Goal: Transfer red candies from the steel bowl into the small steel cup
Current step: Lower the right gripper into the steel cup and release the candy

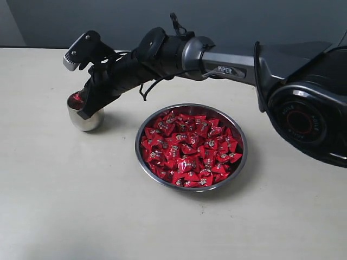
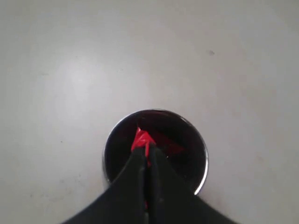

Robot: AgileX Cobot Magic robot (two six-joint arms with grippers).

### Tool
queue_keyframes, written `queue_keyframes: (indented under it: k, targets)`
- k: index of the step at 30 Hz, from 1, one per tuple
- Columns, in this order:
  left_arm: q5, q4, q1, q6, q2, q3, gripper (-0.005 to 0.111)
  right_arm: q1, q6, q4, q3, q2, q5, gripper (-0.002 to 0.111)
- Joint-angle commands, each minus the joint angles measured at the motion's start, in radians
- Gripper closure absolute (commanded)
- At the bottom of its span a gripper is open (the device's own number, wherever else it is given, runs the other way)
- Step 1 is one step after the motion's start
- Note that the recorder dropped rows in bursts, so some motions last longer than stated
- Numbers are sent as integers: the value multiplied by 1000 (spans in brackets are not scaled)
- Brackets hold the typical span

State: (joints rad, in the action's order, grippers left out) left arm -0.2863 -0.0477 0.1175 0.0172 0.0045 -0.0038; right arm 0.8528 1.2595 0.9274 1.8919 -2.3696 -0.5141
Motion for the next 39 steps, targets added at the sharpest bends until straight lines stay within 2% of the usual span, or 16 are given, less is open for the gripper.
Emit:
queue_keyframes:
  k: [1,28,31,36,39]
  targets:
    - [2,2,1,2,-4,4,106,-4,0,8,6,5,18,109]
    - [2,2,1,2,-4,4,106,-4,0,-2,6,5,4,109]
    - [2,2,1,2,-4,4,106,-4,0,-2,6,5,6,99]
    - [2,2,1,2,-4,4,106,-4,0,-2,6,5,43,63]
    - [2,2,1,2,-4,4,106,-4,-3,-2,6,5,59,60]
